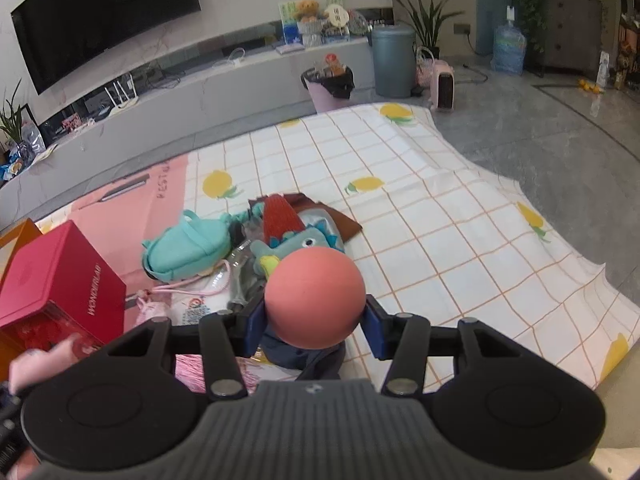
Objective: Organize soft objects
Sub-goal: 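Close the right gripper on the orange ball while the left gripper grasps the pink cloth, then carry the orange ball and pink cloth over the orange box with both grippers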
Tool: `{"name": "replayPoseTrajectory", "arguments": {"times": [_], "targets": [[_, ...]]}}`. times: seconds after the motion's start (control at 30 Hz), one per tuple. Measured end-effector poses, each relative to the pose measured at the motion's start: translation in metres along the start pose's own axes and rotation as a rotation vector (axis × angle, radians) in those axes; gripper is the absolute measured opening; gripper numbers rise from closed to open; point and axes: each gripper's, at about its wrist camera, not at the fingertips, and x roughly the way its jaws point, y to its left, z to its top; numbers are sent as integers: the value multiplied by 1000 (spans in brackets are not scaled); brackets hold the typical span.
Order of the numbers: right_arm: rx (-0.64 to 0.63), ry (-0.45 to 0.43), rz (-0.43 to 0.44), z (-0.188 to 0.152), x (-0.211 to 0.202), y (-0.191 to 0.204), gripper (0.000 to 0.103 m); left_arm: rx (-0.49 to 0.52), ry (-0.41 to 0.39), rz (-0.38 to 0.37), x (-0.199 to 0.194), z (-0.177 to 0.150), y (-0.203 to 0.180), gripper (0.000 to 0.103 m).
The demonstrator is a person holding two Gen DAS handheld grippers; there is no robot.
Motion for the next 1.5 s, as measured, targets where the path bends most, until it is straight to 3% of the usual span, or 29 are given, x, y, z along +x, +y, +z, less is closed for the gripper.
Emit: {"name": "replayPoseTrajectory", "arguments": {"times": [0.17, 0.3, 0.43, 0.6, 0.7, 0.83, 1.0, 1.13, 1.27, 1.37, 1.5], "targets": [[-25, -81, -22, -6, -32, 20, 49, 6, -74, 69, -27, 17, 3, 6], [-80, -199, 68, -15, -69, 52, 49, -2, -122, 118, -53, 28, 9, 6], [-144, -294, 152, -16, -101, 99, 49, -20, -183, 221, -78, 40, 18, 6], [-276, -293, 306, -14, -119, 172, 49, -44, -271, 293, -109, 46, 41, 6], [-358, -257, 384, -19, -118, 216, 49, -89, -278, 354, -119, 48, 61, 6], [-491, -173, 471, -29, -102, 269, 49, -172, -218, 422, -123, 53, 92, 6], [-684, 2, 528, -57, -68, 320, 49, -268, -162, 464, -121, 45, 133, 6], [-747, 88, 547, -67, -43, 340, 49, -329, -35, 459, -115, 32, 163, 6], [-767, 158, 523, -75, -23, 350, 49, -273, 91, 505, -95, 19, 169, 6], [-773, 198, 537, -79, -8, 354, 49, -287, 178, 483, -82, 7, 174, 6], [-786, 198, 535, -84, -6, 355, 49, -239, 232, 574, -75, -1, 170, 6]]}}
